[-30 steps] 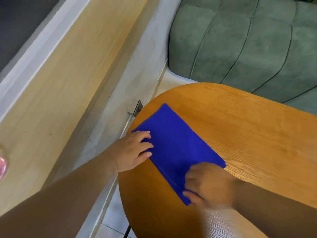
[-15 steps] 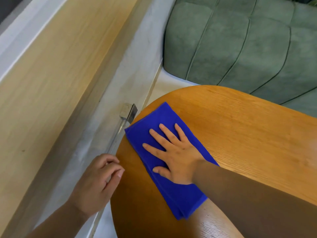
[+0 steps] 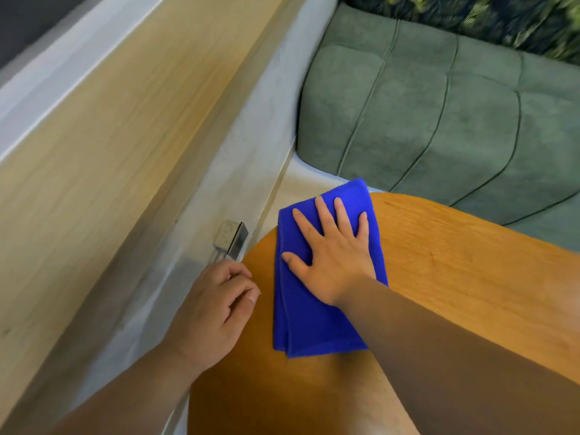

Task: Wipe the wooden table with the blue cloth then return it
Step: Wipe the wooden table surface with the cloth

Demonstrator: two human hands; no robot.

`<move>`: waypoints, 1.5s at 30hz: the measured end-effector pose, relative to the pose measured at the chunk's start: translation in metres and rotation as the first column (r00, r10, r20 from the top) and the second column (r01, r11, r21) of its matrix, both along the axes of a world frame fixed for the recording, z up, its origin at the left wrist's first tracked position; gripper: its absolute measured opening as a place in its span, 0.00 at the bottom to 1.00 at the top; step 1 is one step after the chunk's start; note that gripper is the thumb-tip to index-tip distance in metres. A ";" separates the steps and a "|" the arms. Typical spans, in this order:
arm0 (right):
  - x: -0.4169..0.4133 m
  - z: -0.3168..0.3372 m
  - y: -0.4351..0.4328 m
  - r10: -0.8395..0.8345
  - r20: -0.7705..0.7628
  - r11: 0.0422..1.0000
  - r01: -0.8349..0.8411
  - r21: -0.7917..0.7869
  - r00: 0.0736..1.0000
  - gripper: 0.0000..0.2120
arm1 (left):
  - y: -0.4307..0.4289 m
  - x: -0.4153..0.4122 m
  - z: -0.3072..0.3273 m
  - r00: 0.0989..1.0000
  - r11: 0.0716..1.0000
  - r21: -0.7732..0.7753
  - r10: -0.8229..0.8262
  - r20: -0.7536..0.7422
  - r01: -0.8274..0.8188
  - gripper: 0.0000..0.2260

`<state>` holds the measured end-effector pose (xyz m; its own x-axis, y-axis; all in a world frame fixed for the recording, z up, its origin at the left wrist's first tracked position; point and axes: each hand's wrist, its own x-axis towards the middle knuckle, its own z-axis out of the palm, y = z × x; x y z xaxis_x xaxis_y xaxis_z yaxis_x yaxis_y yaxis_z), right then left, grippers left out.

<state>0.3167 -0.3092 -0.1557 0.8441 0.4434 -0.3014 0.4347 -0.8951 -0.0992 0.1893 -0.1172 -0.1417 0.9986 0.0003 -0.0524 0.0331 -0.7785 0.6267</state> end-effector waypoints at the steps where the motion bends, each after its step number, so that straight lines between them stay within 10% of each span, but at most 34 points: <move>1: 0.008 0.000 -0.004 -0.036 0.013 0.999 0.036 0.003 0.999 0.37 | 0.000 0.003 0.000 1.000 1.000 -0.013 0.006 -0.001 -0.006 0.17; 20: 0.023 -0.015 -0.001 -0.081 0.135 0.997 0.082 0.000 0.988 0.37 | 0.011 0.017 -0.043 0.983 0.928 -0.324 0.183 -0.026 -0.182 0.20; 45: -0.307 -0.015 0.021 0.084 0.084 0.993 -0.090 0.081 0.993 0.46 | -0.004 -0.241 -0.005 0.961 0.966 -0.181 0.216 0.173 -0.184 0.25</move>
<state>0.0097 -0.2884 -0.1704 0.8212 0.5371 -0.1928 0.5201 -0.8435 -0.1344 -0.0514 -0.1214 -0.1470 0.9704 0.2083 0.1220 0.0462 -0.6562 0.7532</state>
